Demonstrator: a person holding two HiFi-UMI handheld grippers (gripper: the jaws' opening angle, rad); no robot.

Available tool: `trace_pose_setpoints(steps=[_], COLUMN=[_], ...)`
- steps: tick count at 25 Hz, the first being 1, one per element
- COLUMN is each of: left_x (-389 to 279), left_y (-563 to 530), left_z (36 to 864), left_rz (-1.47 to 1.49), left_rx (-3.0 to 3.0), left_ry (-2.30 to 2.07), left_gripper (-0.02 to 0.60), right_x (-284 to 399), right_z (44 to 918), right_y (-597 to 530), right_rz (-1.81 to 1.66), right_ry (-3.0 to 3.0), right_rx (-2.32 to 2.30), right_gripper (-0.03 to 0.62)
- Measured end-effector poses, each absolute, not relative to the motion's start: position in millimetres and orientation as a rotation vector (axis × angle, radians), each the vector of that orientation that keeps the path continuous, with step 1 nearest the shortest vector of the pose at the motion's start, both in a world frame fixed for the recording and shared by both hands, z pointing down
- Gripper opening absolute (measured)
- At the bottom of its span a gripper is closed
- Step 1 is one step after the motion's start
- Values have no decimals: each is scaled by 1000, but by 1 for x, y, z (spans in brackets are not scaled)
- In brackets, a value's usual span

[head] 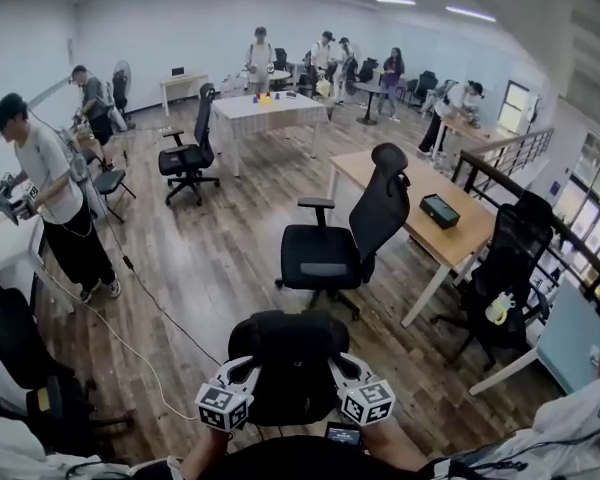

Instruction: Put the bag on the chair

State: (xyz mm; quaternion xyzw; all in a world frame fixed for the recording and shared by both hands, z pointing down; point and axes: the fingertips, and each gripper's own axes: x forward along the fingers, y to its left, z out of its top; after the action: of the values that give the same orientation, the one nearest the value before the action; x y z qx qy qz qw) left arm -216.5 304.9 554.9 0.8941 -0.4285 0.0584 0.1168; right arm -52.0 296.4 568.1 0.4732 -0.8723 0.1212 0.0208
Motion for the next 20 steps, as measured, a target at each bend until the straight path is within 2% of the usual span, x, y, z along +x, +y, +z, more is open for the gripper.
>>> trace_pose_setpoints(steps=[20], left_x=[-185], left_y=[345], left_z=[548], left_rz=[202], left_rx=[2597], left_ry=[-1312], left_gripper=[26], right_x=[-21], right_z=[549], right_y=[334], right_rz=[334], right_ry=[-2765], right_rx=[1399], right_gripper=[37])
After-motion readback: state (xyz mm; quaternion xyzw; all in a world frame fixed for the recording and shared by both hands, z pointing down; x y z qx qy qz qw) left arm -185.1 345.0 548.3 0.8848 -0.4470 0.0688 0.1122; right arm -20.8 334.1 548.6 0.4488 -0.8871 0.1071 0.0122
